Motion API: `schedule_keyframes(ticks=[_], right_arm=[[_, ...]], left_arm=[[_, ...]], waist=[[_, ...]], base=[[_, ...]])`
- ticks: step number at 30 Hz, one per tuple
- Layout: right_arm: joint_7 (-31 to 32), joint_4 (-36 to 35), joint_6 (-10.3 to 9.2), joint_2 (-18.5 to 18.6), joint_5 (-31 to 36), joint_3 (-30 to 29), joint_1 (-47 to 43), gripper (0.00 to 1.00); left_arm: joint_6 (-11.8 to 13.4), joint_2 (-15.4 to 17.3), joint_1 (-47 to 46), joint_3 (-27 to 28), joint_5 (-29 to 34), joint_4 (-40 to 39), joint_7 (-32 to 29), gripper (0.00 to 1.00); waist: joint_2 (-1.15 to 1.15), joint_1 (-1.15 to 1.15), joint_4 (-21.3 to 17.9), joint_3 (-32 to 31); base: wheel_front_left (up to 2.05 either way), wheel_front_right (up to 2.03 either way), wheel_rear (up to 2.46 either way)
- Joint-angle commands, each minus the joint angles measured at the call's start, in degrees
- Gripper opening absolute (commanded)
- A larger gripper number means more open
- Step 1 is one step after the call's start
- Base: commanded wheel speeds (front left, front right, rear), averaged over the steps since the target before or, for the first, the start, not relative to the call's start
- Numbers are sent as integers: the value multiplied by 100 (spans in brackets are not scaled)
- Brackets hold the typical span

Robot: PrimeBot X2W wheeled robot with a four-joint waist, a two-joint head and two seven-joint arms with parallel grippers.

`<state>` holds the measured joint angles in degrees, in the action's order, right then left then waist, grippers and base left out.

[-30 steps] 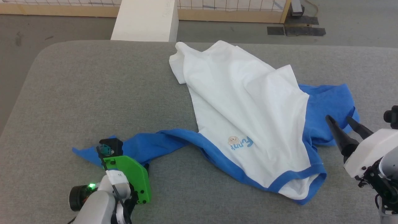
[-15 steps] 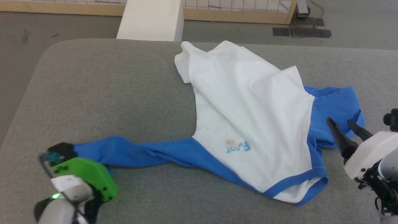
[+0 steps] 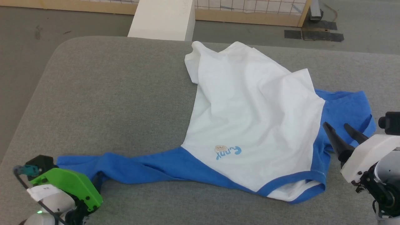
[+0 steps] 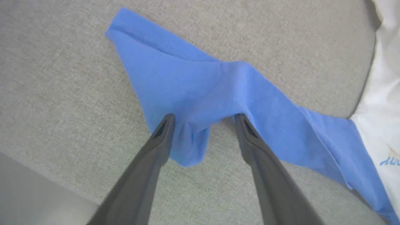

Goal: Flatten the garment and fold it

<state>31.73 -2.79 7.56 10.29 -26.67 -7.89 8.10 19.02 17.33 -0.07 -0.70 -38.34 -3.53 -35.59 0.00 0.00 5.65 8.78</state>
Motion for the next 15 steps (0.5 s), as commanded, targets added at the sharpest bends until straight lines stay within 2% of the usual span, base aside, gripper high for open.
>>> schedule_keyframes(ticks=[1, 6, 8, 10, 14, 15], right_arm=[[-46, 15, -8, 0, -5, 10, -14, 100], [-58, 57, -8, 5, 13, -28, -43, 100], [-57, 67, -8, 3, 32, -30, -46, 100], [-65, 82, -8, -8, 39, -41, -46, 100], [-68, 89, -8, -35, 41, -45, -36, 100], [-60, 90, -8, -36, 48, -48, -31, 100]], left_arm=[[45, 13, 59, 81, -18, -130, 71, 100], [269, 258, 92, 313, 258, -721, 239, 100], [246, 349, -6, 359, 425, -1009, 477, 100], [106, 408, -183, 283, 567, -1174, 735, 100], [-406, 437, -754, -237, 815, -1042, 1163, 100], [-532, 355, -951, -415, 819, -908, 1231, 100]], waist=[[0, 0, -16, -5], [0, 0, -68, -42], [0, 0, -87, -43], [0, 0, -104, -33], [0, 0, -147, 41], [0, 0, -164, 79]], base=[[0, 0, 0], [0, 0, 0], [0, 0, 0], [0, 0, 0], [0, 0, 0], [0, 0, 0]])
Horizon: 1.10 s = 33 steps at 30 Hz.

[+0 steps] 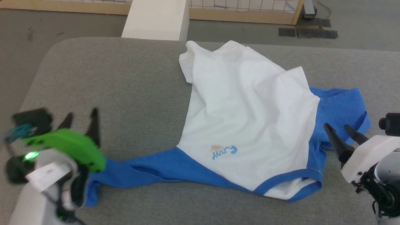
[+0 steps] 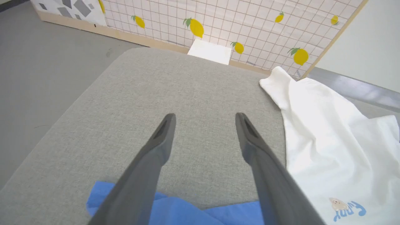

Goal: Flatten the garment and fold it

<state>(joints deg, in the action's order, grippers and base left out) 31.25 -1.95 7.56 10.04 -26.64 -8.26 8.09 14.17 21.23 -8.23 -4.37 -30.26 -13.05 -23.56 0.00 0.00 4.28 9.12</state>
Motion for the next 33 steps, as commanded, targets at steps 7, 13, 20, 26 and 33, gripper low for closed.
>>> schedule_keyframes(ticks=[7, 13, 20, 26, 33], right_arm=[[4, -3, -8, -52, 21, 50, 26, 100], [-3, 9, -8, -49, -9, 101, 75, 100], [-71, 21, -8, -34, -57, 113, 124, 100], [-140, 60, -8, -27, -93, 126, 160, 100], [-167, 100, -8, -10, -95, 135, 211, 100]], left_arm=[[-652, -554, -1501, -1140, 219, 1386, -13, 100], [-1040, -849, -2413, -1823, 267, 2688, -778, 100], [-1163, -925, -2948, -2239, 370, 3690, -1644, 100], [-1061, -1000, -3009, -2382, 329, 4161, -2220, 100], [-960, -1112, -3045, -2169, 145, 4120, -1895, 0]], waist=[[0, 0, -243, 327], [0, 0, -543, 573], [0, 0, -769, 816], [0, 0, -831, 923], [0, 0, -756, 991]], base=[[0, 0, 0], [0, 0, 0], [0, 0, 0], [0, 0, 0], [0, 0, 0]])
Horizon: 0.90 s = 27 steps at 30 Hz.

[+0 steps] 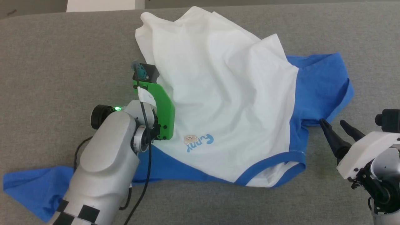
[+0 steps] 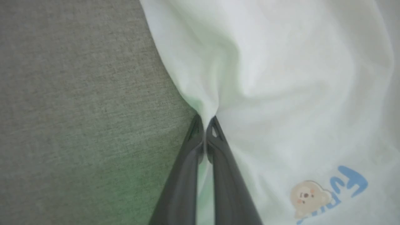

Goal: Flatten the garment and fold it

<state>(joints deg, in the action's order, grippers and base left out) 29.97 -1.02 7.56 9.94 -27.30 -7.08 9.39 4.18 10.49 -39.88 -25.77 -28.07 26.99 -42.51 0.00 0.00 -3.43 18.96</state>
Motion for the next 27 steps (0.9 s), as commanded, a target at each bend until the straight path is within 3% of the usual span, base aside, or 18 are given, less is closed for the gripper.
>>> schedule_keyframes(ticks=[1, 6, 12, 24, 25, 26, 27], right_arm=[[-40, 9, -8, -1, -30, 18, 90, 100], [-4, -37, -8, 49, -31, -1, 86, 100], [99, -189, -8, 110, -13, -7, 141, 100], [153, -314, -8, 149, 3, 23, 175, 100], [153, -303, -8, 148, 8, 13, 162, 100], [158, -294, -8, 147, 14, 11, 150, 100], [167, -285, -8, 145, 20, 11, 134, 100]], left_arm=[[75, -36, 97, 26, -79, 104, 111, 0], [372, -105, -185, 423, -81, 65, 975, 0], [605, -133, -665, 682, -31, 380, 1540, 0], [562, -17, -1306, 862, -12, 1259, 2211, 0], [550, -23, -1322, 869, -11, 1320, 2314, 22], [523, -45, -1319, 879, -43, 1387, 2339, 56], [478, -81, -1317, 886, -81, 1444, 2397, 100]], waist=[[0, 0, 25, 10], [0, 0, 100, 83], [0, 0, 79, 261], [0, 0, -69, 443], [0, 0, -54, 420], [0, 0, -41, 396], [0, 0, -15, 366]], base=[[0, 0, 0], [0, 0, 0], [0, 0, 0], [0, 0, 0], [0, 0, 0], [0, 0, 0], [0, 0, 0]])
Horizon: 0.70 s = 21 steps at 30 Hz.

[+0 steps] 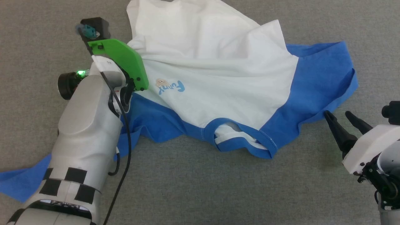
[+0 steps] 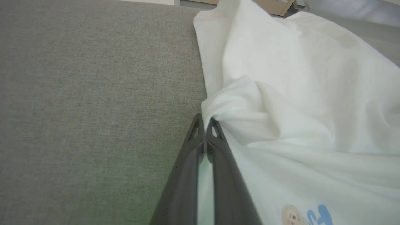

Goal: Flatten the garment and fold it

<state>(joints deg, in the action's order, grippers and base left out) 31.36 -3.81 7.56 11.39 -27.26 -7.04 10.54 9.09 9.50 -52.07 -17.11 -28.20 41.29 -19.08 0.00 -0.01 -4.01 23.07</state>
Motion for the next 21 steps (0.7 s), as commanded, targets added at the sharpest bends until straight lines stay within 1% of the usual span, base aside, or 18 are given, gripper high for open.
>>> schedule_keyframes(ticks=[1, 4, 6, 9, 12, 16, 18, 21], right_arm=[[30, -2, -8, -3, 20, 5, 11, 100], [46, 10, -8, -10, 25, 25, -15, 100], [47, 13, -8, -6, 31, 43, -21, 100], [39, 23, -8, -8, 29, 59, -29, 100], [9, 33, -8, -26, 45, 65, -35, 100], [-16, 73, -8, -48, 75, 102, -14, 100], [-1, 106, -8, -46, 114, 147, 28, 100], [57, 179, -8, -20, 211, 224, 142, 100]], left_arm=[[-38, -11, -97, 35, -97, 50, 118, 100], [-203, -100, -38, 95, -242, 103, 340, 100], [-425, -124, 48, 146, -370, 37, 529, 100], [-650, -72, 262, 284, -488, -222, 1072, 100], [-825, 66, 654, 445, -510, -703, 1868, 100], [-770, 293, 1465, 600, -304, -1502, 2927, 100], [-691, 348, 1947, 677, -212, -1903, 3203, 100], [-539, 337, 2655, 822, -87, -2499, 3358, 100]], waist=[[0, 1, 68, -72], [0, 1, 174, -220], [0, 1, 244, -344], [0, 1, 357, -541], [0, 1, 470, -731], [0, 1, 589, -891], [0, 1, 631, -932], [0, 1, 694, -942]], base=[[0, 0, 0], [0, 0, 0], [0, 0, 0], [0, 0, 0], [0, 0, 0], [0, 0, 0], [0, 0, 0], [0, 0, 0]])
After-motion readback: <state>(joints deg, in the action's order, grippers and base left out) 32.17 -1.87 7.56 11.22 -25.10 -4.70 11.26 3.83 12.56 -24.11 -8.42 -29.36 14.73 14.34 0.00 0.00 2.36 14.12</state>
